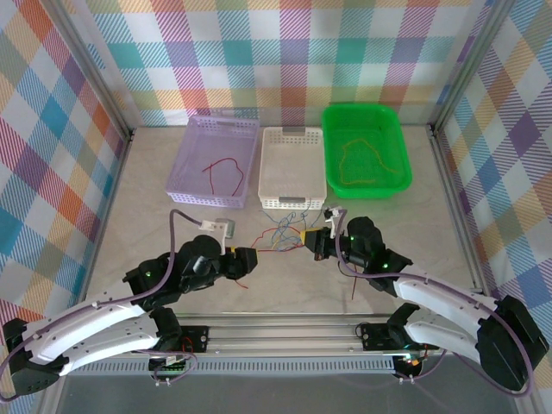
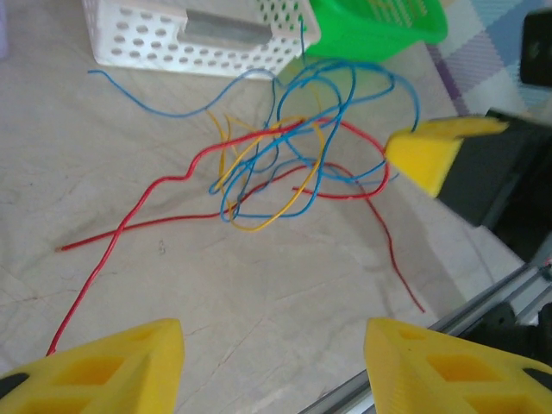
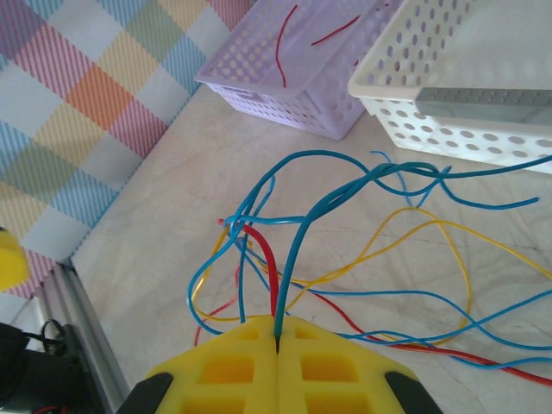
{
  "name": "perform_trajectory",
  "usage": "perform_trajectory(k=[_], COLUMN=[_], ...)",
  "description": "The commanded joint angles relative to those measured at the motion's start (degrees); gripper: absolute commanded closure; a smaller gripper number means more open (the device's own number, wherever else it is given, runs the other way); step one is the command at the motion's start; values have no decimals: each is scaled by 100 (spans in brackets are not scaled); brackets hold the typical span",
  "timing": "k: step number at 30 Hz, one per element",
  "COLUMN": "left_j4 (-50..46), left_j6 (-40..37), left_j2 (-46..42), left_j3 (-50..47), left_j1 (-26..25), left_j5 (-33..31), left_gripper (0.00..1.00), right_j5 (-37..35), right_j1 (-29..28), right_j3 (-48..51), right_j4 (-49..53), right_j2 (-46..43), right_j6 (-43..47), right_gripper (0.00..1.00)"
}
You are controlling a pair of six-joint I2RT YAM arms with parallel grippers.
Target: Untangle the cables
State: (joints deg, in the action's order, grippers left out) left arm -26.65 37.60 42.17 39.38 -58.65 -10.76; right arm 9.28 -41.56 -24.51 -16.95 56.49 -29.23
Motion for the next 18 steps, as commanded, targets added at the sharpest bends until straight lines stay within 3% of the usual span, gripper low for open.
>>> perform_trajectory(k=[1, 18], left_j4=[419, 1507], left_j6=[-340, -1178], left_j2=[-7, 595], left_j3=[-199, -1083], left_j1=[-15, 15], left_j5=[189, -412], left_gripper=[43, 41], right_j5=[407, 1208], right_j1=[48, 78], right_j3=[8, -193], right_j4=[-220, -252], right_j2=[-105, -204], right_j6=[-91, -271], right_gripper=[100, 100])
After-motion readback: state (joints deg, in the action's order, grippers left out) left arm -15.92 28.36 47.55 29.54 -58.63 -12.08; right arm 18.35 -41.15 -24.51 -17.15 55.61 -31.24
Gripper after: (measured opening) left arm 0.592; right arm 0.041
